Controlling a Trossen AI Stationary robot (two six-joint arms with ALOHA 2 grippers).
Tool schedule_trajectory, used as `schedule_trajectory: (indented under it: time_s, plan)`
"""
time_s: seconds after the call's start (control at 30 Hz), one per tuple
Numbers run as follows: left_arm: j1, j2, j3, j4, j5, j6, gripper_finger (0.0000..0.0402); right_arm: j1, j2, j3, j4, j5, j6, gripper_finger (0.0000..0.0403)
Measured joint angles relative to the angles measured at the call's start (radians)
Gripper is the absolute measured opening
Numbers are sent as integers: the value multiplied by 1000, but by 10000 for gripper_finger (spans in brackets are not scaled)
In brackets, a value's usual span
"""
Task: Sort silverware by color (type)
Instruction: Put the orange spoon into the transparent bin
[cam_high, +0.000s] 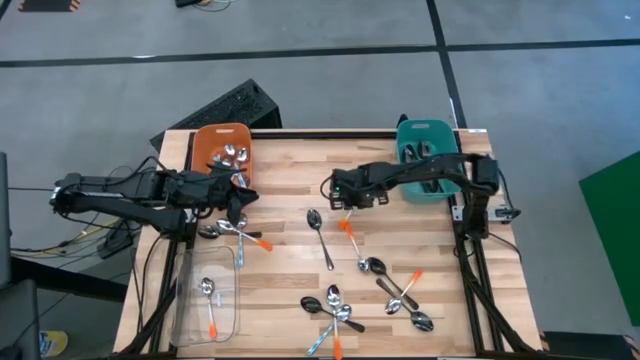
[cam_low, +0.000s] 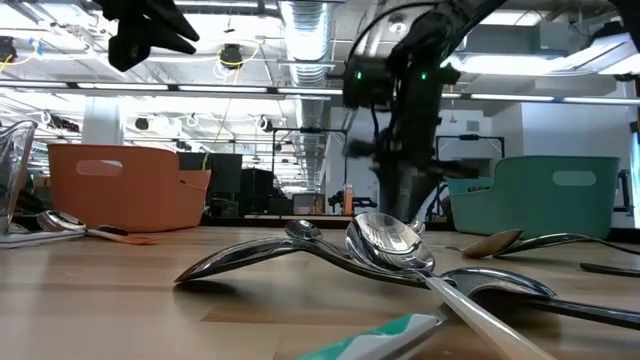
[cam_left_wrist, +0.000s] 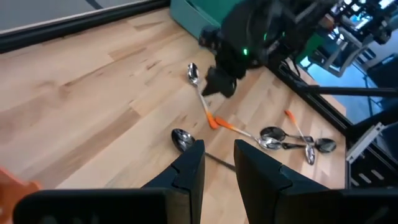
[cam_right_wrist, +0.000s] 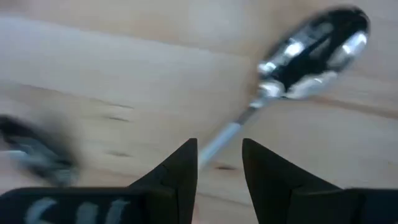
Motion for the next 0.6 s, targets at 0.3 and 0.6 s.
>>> schedule_trajectory:
  time_s: [0.3, 0.6]
  plan:
    - [0, 0, 0, -5, -10, -28, 73, -31, 88, 5, 14, -28, -16, 135]
    - [0, 0, 0, -8, -48, -28, 73, -56, 92, 2, 12, -55, -205, 57]
